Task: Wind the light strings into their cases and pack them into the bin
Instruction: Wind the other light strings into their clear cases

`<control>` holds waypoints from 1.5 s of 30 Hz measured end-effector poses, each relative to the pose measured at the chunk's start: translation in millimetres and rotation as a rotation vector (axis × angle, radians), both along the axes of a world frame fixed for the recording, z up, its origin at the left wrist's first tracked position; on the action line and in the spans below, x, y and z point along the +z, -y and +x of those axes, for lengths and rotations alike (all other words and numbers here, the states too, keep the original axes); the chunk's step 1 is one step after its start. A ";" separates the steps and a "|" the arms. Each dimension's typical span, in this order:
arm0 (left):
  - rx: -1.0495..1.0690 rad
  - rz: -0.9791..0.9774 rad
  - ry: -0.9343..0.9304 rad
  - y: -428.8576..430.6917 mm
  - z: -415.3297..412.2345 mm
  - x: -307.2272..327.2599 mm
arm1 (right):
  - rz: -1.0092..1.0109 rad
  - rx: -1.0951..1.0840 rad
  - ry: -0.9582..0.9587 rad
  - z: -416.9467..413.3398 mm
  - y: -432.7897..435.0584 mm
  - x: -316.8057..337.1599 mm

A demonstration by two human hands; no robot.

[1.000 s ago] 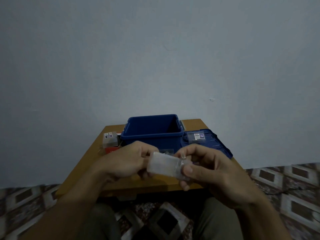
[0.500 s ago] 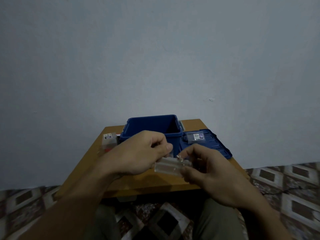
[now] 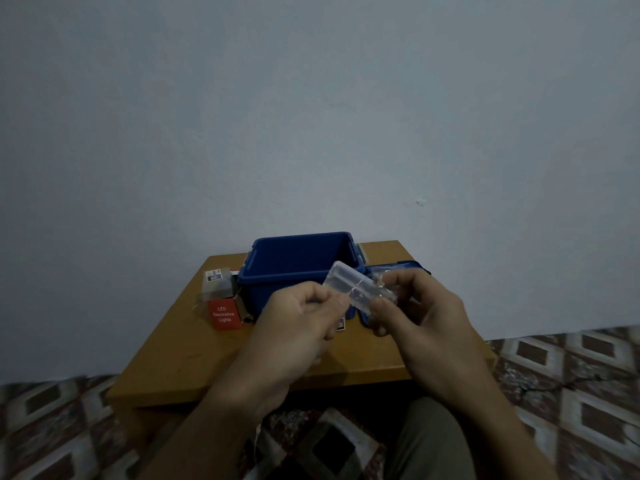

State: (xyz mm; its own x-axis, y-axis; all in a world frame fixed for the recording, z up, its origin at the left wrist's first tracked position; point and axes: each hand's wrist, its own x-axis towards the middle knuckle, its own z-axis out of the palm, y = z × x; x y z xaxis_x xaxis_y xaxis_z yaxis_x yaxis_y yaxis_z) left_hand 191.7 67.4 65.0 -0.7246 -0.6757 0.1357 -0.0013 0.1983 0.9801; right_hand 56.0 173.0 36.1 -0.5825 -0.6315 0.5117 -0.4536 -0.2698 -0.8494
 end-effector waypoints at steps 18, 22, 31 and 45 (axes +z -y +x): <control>-0.086 -0.001 -0.143 8.0 0.9 -1.3 | -0.071 0.378 0.356 -3.7 -1.6 3.2; -0.111 -0.006 -0.086 7.6 3.4 -0.6 | -0.088 0.343 0.378 -3.9 -0.9 3.4; -0.064 -0.097 -0.042 10.4 5.0 -0.6 | -0.057 0.389 0.409 -1.4 -1.4 5.8; -0.324 0.057 -0.068 13.7 11.9 1.6 | -0.033 0.452 0.416 -3.9 -8.8 12.5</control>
State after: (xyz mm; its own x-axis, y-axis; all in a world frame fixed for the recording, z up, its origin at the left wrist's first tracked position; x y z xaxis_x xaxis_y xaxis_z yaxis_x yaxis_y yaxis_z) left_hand 203.6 53.6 66.6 -0.8938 -0.4191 0.1597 0.1188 0.1222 0.9854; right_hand 52.1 181.8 48.7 -0.4159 -0.8503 0.3224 0.0795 -0.3871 -0.9186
